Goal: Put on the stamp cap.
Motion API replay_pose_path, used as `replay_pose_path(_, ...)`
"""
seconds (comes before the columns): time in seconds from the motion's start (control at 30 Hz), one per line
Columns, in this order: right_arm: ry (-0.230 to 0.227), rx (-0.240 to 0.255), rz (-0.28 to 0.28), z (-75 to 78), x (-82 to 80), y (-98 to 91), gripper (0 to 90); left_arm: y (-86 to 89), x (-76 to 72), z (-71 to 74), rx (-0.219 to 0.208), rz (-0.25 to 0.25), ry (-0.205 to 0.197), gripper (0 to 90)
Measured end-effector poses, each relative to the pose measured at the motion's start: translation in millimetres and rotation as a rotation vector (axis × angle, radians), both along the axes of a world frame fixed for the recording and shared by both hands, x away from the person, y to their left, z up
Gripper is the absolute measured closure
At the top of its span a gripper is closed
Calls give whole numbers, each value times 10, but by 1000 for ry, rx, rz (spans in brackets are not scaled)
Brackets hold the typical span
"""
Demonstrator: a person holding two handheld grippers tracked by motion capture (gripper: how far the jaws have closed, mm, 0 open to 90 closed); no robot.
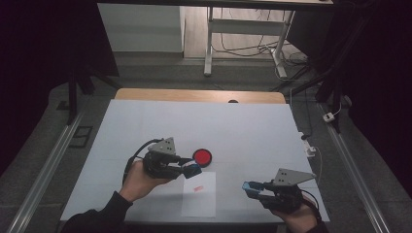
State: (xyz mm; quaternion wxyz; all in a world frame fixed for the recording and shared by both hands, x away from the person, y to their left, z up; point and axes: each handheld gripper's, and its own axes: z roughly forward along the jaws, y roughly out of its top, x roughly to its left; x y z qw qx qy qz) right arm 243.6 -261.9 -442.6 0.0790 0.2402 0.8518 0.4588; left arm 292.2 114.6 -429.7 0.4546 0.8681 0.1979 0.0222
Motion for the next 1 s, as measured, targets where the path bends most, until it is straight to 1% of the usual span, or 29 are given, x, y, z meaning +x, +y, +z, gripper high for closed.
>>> replay_pose_path(0.13,14,2,18,-9,37,66,687,7,0,10,-6,-7,-2,698)
replay_pose_path(0.27,25,13,42,-13,72,142,687,7,-3,16,-9,-15,-12,696)
replay_pose_path(0.33,22,5,49,0,90,174,687,9,-4,19,-8,-18,-21,696)
replay_pose_path(0.4,26,14,61,7,109,204,687,10,-5,21,-9,-23,-30,696)
replay_pose_path(0.53,40,22,81,3,149,276,687,8,-8,26,-19,-31,-34,697)
replay_pose_path(0.67,41,30,97,0,181,365,687,13,-13,37,-24,-40,-52,698)
replay_pose_path(0.8,51,46,131,-4,224,448,687,25,-19,43,-29,-47,-73,698)
replay_pose_path(1.0,59,60,167,-19,296,554,688,39,-18,53,-42,-54,-68,698)
